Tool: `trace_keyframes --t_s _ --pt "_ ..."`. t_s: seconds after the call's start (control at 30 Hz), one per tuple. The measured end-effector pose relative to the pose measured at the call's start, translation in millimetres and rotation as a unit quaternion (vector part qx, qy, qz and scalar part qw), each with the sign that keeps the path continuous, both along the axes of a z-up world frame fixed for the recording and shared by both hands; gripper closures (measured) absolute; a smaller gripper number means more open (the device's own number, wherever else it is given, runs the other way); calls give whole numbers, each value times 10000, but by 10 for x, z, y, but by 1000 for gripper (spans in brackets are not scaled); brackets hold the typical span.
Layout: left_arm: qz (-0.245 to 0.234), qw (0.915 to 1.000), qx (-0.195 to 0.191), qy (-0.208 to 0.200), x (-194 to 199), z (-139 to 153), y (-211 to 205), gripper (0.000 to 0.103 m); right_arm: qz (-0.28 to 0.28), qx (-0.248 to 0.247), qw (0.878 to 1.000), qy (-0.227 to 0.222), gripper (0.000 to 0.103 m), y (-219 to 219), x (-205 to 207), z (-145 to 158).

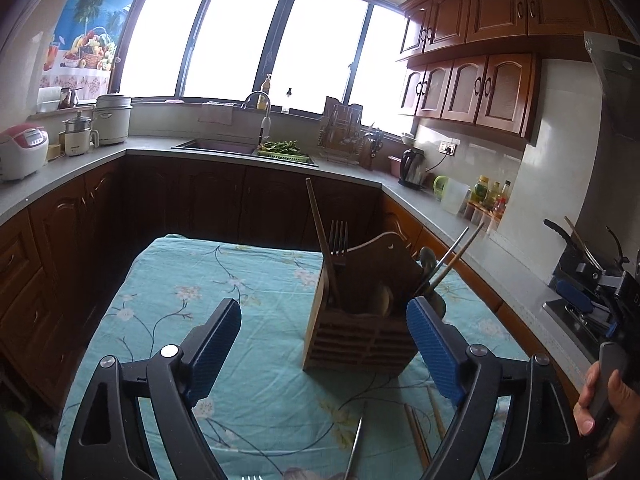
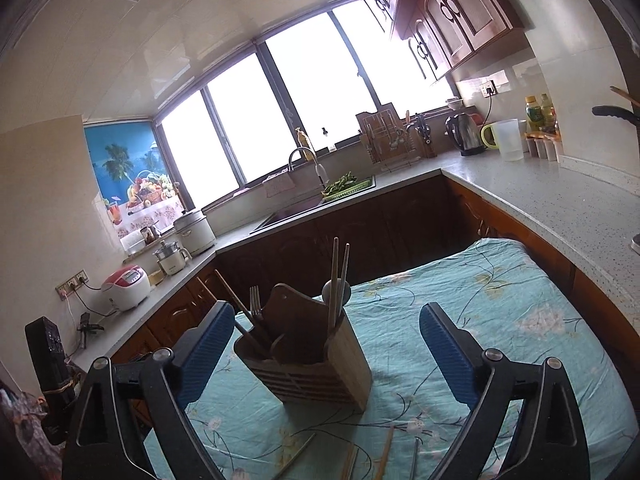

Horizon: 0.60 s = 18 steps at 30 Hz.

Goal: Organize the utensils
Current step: 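Move both tools back down to the loose chopsticks on the table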

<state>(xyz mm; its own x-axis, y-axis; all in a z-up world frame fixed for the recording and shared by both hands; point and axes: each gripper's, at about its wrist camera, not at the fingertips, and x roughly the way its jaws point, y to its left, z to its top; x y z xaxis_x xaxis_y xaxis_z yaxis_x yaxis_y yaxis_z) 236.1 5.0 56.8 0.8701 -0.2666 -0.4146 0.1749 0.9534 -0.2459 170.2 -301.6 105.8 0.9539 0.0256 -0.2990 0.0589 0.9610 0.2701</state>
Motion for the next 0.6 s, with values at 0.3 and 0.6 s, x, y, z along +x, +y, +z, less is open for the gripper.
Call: trace_keyframes --t_s 0.3,0.6 --pt "-80 9993 -55 363 -405 -48 74 18 -74 -191 9988 443 8 90 -411 -324" --pt "-183 9969 55 762 -481 -139 27 18 -26 -138 9954 950 8 105 -533 -717"
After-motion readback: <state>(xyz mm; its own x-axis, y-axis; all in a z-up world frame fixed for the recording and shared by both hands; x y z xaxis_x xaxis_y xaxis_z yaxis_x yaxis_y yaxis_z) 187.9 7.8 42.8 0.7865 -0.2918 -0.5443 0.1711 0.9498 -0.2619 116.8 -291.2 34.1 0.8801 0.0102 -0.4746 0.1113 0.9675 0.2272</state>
